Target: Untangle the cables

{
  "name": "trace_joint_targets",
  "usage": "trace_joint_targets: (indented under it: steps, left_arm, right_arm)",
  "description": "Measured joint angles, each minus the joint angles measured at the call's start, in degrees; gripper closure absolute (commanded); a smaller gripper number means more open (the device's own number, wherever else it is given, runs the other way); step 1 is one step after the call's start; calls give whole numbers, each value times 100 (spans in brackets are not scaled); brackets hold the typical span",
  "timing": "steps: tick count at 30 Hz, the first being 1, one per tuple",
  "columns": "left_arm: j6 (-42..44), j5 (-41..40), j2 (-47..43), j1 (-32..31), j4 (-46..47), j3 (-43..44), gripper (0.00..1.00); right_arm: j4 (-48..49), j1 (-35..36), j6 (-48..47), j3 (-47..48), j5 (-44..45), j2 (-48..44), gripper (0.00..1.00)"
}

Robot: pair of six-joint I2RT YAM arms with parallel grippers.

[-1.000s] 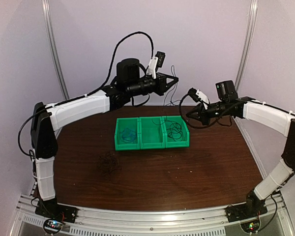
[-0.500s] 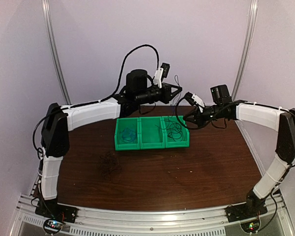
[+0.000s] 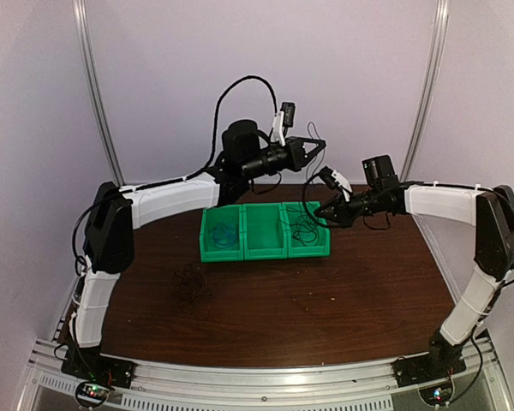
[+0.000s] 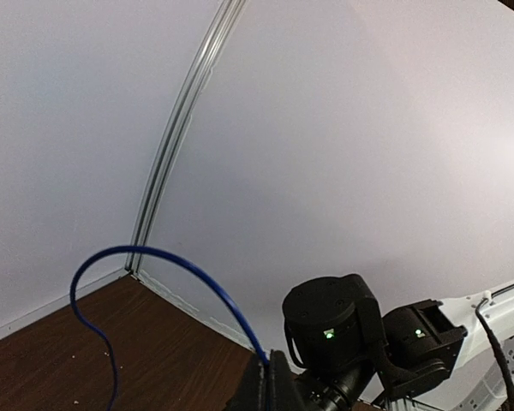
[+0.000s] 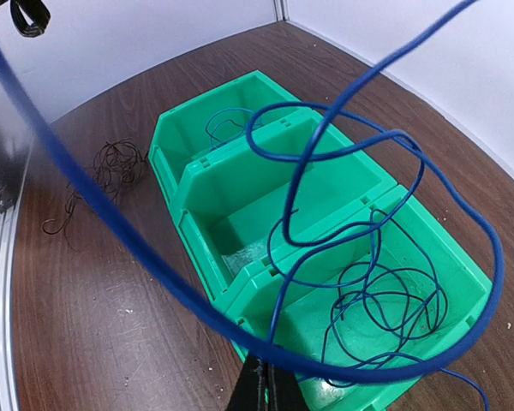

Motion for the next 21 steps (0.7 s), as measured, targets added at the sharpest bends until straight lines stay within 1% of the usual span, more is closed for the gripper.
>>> trace_joint_targets:
  steps: [5,10,13,17,21]
  left_arm:
    - [-151,4,-4,0,378,-127,100]
    - [-376,-17,-13,11,872,-973,100]
    - [-501,-131,-31,48,1204,-1554,100]
    - [-610,-264,-109,164,1344,-2153,100]
    - [-632,-433,-120,256,1285,-2382,100]
  right_arm:
    - [111,0,48,-4,-7,-46,100]
    - [236,4,208,2,-136,96,100]
    - [236,22,262,24,-216,428,100]
    - [313,109,407,111,-258,953,100]
    - [428,129,647,199,-98,1252,100]
